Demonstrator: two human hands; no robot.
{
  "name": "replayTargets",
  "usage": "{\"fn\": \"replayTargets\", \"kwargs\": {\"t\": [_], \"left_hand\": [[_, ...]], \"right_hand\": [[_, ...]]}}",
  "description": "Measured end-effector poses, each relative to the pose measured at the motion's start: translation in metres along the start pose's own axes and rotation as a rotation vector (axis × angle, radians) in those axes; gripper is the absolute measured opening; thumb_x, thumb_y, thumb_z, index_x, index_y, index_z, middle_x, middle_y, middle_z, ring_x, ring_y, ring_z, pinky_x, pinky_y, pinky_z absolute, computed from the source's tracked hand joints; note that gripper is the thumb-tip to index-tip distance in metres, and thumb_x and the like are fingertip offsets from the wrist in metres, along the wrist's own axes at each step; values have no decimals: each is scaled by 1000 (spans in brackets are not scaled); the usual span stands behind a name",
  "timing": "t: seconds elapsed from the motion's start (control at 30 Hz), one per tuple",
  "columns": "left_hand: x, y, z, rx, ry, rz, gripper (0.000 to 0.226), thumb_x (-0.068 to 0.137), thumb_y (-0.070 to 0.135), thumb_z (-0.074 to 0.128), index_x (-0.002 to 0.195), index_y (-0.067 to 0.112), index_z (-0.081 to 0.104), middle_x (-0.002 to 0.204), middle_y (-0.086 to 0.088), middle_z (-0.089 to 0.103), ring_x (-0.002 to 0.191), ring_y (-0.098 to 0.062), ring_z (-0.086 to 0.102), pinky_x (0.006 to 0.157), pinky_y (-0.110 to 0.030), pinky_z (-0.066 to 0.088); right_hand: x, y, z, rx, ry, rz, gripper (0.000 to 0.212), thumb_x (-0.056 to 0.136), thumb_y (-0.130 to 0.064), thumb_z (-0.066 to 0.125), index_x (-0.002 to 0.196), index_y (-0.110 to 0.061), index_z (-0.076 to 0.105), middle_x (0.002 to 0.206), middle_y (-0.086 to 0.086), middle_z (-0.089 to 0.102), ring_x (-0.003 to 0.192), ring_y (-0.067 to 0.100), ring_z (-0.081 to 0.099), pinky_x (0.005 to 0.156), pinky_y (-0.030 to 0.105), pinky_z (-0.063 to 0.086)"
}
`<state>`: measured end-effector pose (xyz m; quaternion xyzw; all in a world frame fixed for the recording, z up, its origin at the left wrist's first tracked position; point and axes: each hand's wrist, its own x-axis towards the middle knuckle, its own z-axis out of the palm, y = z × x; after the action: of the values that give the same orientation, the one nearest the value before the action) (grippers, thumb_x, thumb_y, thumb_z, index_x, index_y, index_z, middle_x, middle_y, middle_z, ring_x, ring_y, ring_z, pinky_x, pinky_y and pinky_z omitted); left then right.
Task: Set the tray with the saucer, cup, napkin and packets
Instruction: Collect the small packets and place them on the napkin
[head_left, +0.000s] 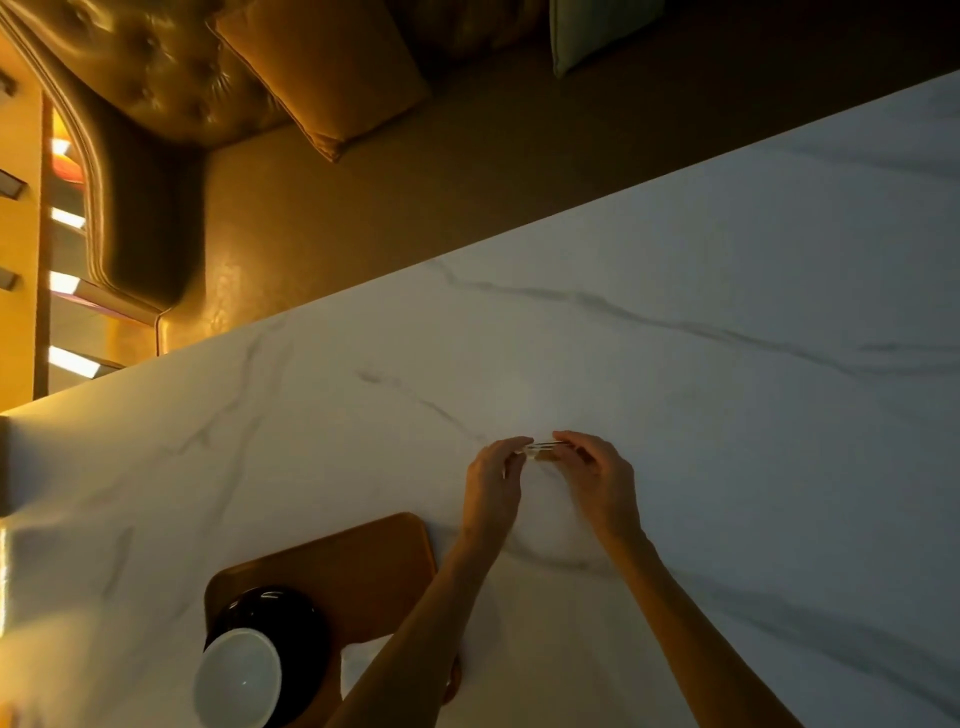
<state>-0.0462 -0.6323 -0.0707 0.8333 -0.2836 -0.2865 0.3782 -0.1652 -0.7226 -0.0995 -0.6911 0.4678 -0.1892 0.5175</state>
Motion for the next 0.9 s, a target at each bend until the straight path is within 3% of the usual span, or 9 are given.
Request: {"fn": "replayTargets", "kwargs": {"t": [0.07, 0.23, 0.33, 0.43, 0.53, 0.6, 0.7, 0.83, 0.9], "left_hand": [[-2, 2, -1, -19, -9, -12, 24, 92, 7, 59, 113, 11, 69, 111, -5, 71, 100, -17, 65, 90, -27, 51], [-3, 3, -3, 6, -6, -42, 26, 94, 6, 55, 113, 11, 71, 113, -6, 73, 103, -17, 67, 93, -28, 51], [0, 6, -5, 49, -34, -40, 27, 95, 7, 53, 116, 11, 71, 115, -8, 72, 106, -20, 66, 92, -24, 47], [-1, 7, -2, 107, -3, -23, 28, 96, 9, 54, 120, 12, 68, 116, -11, 67, 107, -21, 60, 89, -11, 40], [-6, 5, 3, 118, 30, -32, 30, 96, 8, 54, 124, 10, 64, 121, -12, 60, 109, -18, 56, 88, 2, 32], [-7, 5, 6, 99, 41, -49, 31, 96, 7, 53, 125, 9, 63, 123, -13, 61, 111, -19, 56, 92, -3, 34], [-6, 7, 8, 71, 41, -87, 34, 97, 8, 52, 130, 11, 59, 125, -11, 62, 115, -19, 56, 98, -15, 38], [-2, 7, 8, 29, 26, -146, 37, 98, 9, 50, 135, 13, 55, 127, -10, 62, 117, -19, 57, 96, -16, 38], [4, 9, 7, -17, 20, -188, 36, 98, 9, 50, 133, 11, 57, 129, -7, 64, 118, -17, 59, 97, -17, 39]], "right_hand": [[-2, -1, 1, 25, -18, -28, 20, 89, -23, 66, 109, -26, 67, 105, -12, 69, 98, 5, 65, 88, 30, 57], [-9, 2, -2, -16, -82, -84, 35, 92, -17, 62, 127, -17, 59, 122, -1, 65, 110, -1, 59, 96, 15, 48], [-12, 6, -3, -30, -21, -99, 33, 94, -11, 57, 127, -14, 59, 125, 0, 64, 114, 7, 59, 100, 27, 50], [-15, 3, 4, -32, 12, -81, 36, 97, -9, 49, 132, -16, 55, 130, -2, 60, 121, 10, 56, 105, 32, 46], [-20, -1, 17, -11, -27, -80, 43, 100, -6, 41, 141, -17, 42, 142, -3, 49, 131, 10, 48, 109, 23, 39], [-22, -2, 22, 24, 0, -32, 46, 101, -8, 39, 145, -20, 35, 145, -8, 43, 134, 6, 43, 107, 13, 35], [-21, -5, 25, 38, 3, -29, 48, 101, -11, 39, 147, -25, 30, 147, -10, 41, 135, 1, 40, 108, 13, 34], [-18, -8, 29, -22, 19, -65, 44, 101, -20, 40, 145, -24, 35, 143, -10, 46, 131, -2, 42, 106, 11, 35], [-15, -6, 28, -69, 65, -68, 38, 100, -26, 42, 138, -23, 45, 135, -6, 56, 123, 1, 50, 104, 16, 41]]}}
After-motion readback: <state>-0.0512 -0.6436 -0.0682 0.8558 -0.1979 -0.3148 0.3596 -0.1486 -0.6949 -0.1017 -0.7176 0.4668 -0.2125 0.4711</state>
